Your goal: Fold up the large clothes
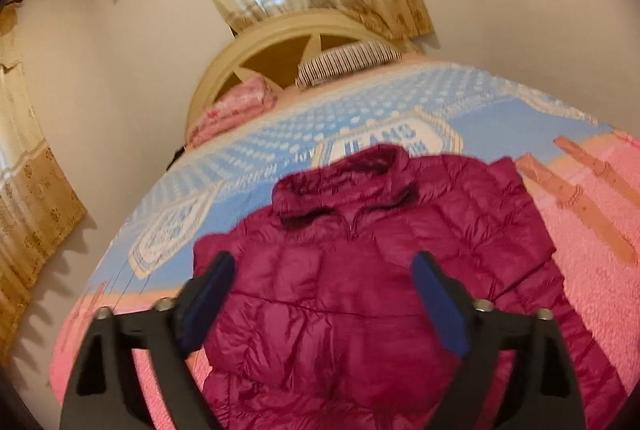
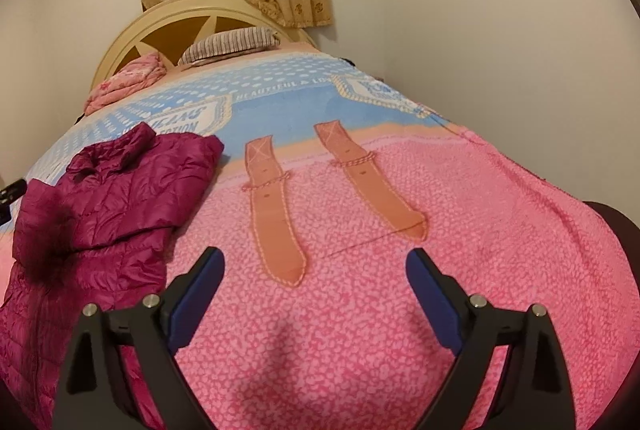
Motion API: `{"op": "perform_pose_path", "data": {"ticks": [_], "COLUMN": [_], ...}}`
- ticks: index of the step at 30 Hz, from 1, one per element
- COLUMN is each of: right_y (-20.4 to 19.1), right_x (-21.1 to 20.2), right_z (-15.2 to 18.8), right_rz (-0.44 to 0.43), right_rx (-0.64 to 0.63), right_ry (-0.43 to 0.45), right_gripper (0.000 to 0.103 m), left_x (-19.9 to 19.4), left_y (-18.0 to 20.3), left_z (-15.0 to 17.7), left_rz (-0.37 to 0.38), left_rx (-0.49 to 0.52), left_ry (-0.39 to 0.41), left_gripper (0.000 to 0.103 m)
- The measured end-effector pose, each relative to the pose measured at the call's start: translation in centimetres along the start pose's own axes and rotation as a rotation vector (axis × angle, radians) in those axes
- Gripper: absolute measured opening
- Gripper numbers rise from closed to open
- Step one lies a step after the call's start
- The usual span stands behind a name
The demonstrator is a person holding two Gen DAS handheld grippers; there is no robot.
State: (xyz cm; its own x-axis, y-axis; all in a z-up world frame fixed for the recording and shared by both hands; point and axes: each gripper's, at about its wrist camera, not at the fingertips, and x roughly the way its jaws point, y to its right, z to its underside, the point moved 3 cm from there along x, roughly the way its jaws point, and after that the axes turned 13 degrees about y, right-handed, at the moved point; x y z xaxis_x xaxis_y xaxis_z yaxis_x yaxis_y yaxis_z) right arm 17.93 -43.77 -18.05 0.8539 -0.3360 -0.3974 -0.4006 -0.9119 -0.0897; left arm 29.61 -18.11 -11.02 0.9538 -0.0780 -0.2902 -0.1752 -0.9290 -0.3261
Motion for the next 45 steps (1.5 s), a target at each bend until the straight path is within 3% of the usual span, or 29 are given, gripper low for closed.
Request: {"op": "perform_pose_path", "data": {"ticks": [4,6,14,17,19,20,21,24,26,28,32,33,35,37,38,39,41,43,45], "right_y": [-2.1,-4.1,-18.3,-22.4,-24.6,-25.5,-25.9,-25.7,-24.9,-24.0,-22.0,-21.8,-21.3,-20.7,-20.3,-19.9,-19.0,-19.5,-21.2], "right_x": [0.2,0.2,3.3,5.8,7.3,7.9,8.0,7.3,6.9,6.9,8.3,8.6,8.5,7.9,7.4,7.3,6.1,5.3,4.8], "right_z": [-0.2,-0.5,-0.8,0.9,2.3,3.0,3.2,2.6,2.0,1.5,2.0,2.4,2.6,2.3,1.9,1.2,-0.8,-2.5,-3.4], "right_rz": [-0.048,-0.100,-0.439,-0.478,-0.492,-0.503,-0.511,-0.491,-0.460,-0.414,-0.334,-0.326,-0.324,-0.306,-0.281,-0.264,-0.207,-0.207,-0.253], "right_rx": [-0.010,-0.007,-0.007,-0.021,-0.038,-0.055,-0.061,-0.062,-0.072,-0.080,-0.052,-0.046,-0.031,-0.026,-0.025,-0.019,-0.021,-0.015,-0.029], "right_ry": [-0.024,-0.031,-0.161,-0.262,-0.323,-0.352,-0.360,-0.308,-0.273,-0.251,-0.283,-0.291,-0.297,-0.285,-0.267,-0.246,-0.162,-0.114,-0.099], "right_gripper": [0.094,0.094,0.089,0.077,0.057,0.037,0.025,0.016,0.015,0.015,0.018,0.026,0.031,0.047,0.060,0.064,0.064,0.061,0.045], "left_x": [0.6,1.5,4.3,4.7,5.2,5.6,5.9,6.7,6.6,6.7,6.9,6.9,6.6,6.1,5.7,5.2,4.6,5.0,6.4], "left_y": [-2.8,-5.8,-16.7,-18.3,-18.7,-19.1,-19.2,-20.3,-20.9,-20.9,-21.1,-21.2,-21.8,-22.7,-23.2,-23.9,-24.4,-24.0,-22.4], "left_z": [0.7,2.3,10.6,13.9,15.8,17.1,17.8,20.4,20.9,20.9,21.0,21.0,20.7,19.4,18.6,17.2,14.5,11.8,9.4], "left_rz": [-0.031,-0.093,-0.317,-0.364,-0.383,-0.399,-0.408,-0.425,-0.411,-0.415,-0.417,-0.415,-0.427,-0.443,-0.447,-0.452,-0.451,-0.406,-0.332], "left_rx": [-0.037,-0.054,-0.167,-0.184,-0.198,-0.194,-0.190,-0.218,-0.273,-0.264,-0.261,-0.265,-0.273,-0.293,-0.306,-0.321,-0.342,-0.370,-0.387], "left_ry": [-0.003,-0.027,-0.227,-0.286,-0.316,-0.346,-0.362,-0.424,-0.420,-0.420,-0.418,-0.421,-0.430,-0.410,-0.386,-0.348,-0.284,-0.235,-0.219], "left_gripper": [0.093,0.093,0.093,0.093,0.093,0.093,0.093,0.093,0.093,0.093,0.093,0.093,0.093,0.093,0.093,0.093,0.093,0.093,0.093]}}
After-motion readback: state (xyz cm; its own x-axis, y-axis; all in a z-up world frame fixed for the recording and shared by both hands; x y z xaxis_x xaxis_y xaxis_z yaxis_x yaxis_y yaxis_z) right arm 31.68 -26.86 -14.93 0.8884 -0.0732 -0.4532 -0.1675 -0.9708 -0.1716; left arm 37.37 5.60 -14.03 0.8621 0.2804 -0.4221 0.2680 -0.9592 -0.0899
